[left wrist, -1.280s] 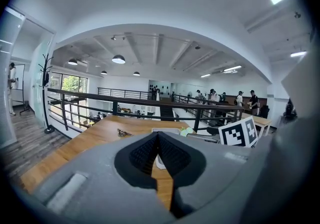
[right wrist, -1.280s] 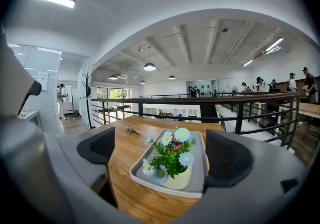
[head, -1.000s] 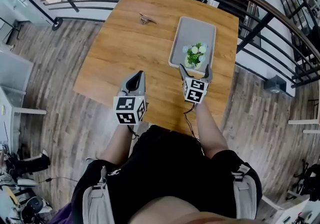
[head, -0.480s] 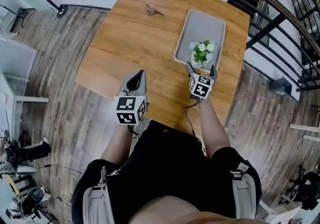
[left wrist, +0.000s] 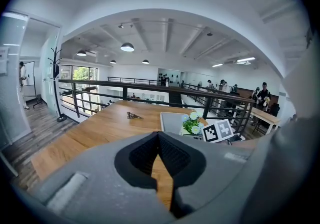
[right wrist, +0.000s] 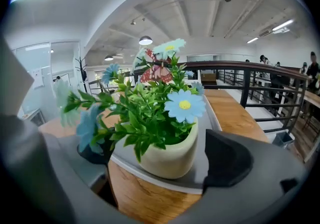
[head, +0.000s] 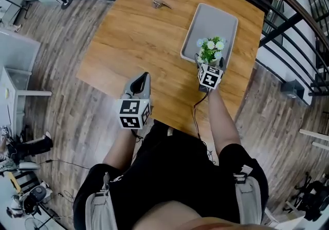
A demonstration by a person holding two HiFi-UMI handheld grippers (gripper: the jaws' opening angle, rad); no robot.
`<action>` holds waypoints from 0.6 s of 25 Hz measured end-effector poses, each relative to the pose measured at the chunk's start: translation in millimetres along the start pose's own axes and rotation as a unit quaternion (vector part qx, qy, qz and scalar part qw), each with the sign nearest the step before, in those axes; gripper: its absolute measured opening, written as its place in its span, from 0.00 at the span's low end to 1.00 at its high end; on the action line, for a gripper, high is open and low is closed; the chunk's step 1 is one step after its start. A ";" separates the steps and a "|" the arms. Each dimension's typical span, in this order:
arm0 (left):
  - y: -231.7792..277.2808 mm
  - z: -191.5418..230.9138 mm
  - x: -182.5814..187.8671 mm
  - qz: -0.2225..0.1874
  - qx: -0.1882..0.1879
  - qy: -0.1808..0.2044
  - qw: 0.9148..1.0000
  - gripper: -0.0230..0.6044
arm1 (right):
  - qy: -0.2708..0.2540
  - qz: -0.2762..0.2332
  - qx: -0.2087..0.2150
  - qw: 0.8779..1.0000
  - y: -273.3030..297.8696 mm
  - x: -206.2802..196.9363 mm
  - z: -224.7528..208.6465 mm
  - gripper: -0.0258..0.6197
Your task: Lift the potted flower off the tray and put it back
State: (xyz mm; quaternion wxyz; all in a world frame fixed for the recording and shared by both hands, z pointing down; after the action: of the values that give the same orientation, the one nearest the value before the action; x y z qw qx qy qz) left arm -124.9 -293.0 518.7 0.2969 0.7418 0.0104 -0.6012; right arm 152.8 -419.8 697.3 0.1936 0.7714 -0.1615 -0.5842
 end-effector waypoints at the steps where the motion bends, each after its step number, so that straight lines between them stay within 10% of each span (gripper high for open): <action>1: -0.5 -0.4 -1.0 0.001 0.002 0.000 1.000 0.06 | -0.007 0.001 -0.003 1.000 4.1 0.2 -1.6 0.89; 15: -13.7 7.2 -6.8 0.008 0.020 0.001 1.000 0.06 | -0.017 0.049 -0.009 0.999 20.3 -0.9 -12.1 0.79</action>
State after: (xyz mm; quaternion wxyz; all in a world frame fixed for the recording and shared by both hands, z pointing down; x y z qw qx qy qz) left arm -138.2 -282.6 518.2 0.2864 0.7486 -0.0072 -0.5979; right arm 163.7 -435.7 710.8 0.2264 0.7508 -0.1970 -0.5884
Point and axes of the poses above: the fingertips, and each gripper's own axes: y forward along the fingers, z to its left, x out of its top, the point moved 2 cm from there along -y, backward along the fingers, and after that the axes turned 11 degrees about y, right-handed, at the moved point
